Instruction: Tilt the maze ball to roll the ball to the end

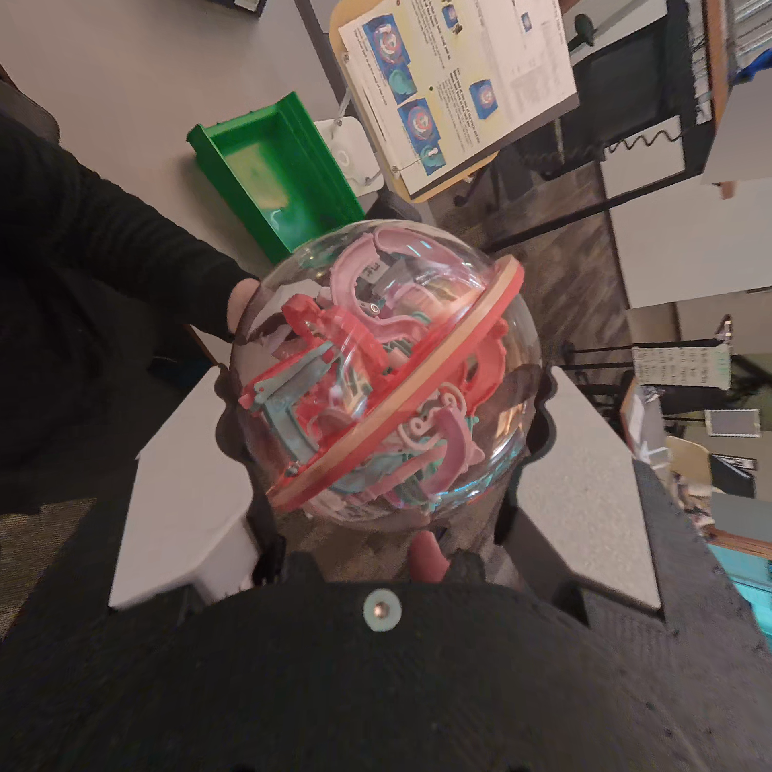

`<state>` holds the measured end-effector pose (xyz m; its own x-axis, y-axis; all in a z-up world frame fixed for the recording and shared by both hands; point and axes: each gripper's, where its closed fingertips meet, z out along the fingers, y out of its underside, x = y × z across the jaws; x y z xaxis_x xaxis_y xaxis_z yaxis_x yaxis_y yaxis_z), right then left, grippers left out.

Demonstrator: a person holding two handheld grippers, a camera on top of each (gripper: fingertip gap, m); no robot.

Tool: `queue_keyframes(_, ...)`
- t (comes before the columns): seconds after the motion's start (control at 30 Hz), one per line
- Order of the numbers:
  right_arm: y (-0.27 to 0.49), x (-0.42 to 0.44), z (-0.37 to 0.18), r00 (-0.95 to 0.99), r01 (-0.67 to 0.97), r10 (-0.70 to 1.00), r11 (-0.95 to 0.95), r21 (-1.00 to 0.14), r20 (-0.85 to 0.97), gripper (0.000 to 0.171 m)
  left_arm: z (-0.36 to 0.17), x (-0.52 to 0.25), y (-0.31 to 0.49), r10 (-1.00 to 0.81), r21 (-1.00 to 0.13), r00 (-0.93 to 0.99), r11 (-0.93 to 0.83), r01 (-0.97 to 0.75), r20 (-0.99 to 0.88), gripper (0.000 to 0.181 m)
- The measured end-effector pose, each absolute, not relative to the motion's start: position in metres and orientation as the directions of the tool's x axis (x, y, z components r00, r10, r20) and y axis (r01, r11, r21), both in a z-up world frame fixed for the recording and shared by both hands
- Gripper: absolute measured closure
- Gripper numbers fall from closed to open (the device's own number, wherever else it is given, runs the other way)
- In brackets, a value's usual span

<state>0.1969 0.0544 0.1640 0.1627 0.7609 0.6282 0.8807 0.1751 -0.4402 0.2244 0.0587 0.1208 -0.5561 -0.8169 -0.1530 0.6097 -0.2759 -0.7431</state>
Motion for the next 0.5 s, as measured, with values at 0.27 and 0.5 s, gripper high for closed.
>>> queue_keyframes(0.27,0.092,0.220,0.129,0.257,0.821,0.868,0.037,-0.570,0.426,0.033,0.080,0.249,0.080,-0.774,-0.766,-0.631,-0.435,0.474,0.049,0.044)
queue_keyframes(0.5,0.125,0.243,0.085,0.307,0.703,0.930,-0.079,-0.707,0.201,0.032,0.030,0.268,0.099,-0.739,-0.787,-0.612,-0.542,0.294,0.280,0.043)
